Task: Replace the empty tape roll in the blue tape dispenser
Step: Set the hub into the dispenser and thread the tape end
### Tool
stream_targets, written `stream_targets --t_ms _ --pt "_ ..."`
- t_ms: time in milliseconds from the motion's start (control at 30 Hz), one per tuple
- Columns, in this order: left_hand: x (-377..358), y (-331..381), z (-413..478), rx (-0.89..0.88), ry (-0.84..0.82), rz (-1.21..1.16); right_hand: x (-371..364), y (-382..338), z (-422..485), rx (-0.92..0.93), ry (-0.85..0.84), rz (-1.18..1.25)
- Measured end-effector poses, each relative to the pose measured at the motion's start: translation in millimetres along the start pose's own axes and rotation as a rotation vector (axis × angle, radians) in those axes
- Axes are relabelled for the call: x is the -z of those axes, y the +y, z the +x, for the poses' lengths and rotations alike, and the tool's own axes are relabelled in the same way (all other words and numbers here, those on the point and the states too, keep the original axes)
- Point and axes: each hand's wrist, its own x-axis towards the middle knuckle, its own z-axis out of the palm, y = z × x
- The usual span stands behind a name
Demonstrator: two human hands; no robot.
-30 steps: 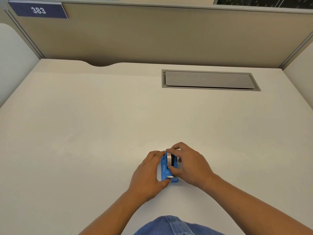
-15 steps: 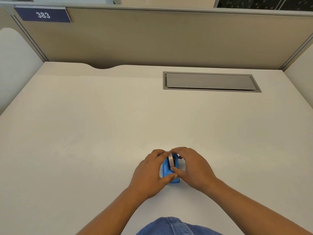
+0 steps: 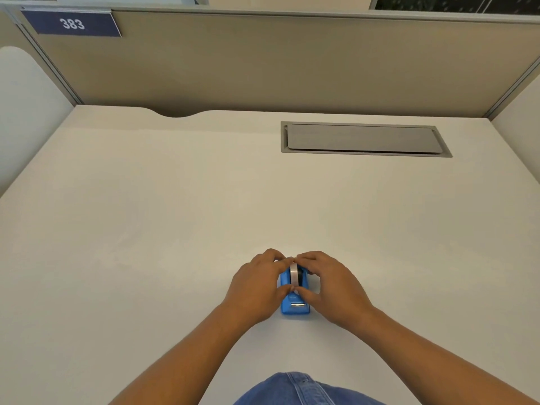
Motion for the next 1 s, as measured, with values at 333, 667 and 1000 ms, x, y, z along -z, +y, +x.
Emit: stream_targets --t_ms 333,667,1000 --pt "-1.5 -2.6 1.2 -0.015 -0.016 -0.005 3.3 -2.6 2.7 -0.006 -0.022 -0.034" --pt "-5.7 -0.4 -5.4 0.018 0.077 -0.095 2.2 -2.9 -0.3 -0.027 0.002 0.013" --pt "-4.5 -2.3 -1.7 0.07 0.033 -0.111 1.2 -3.4 0.4 -0.026 -0.014 0.009"
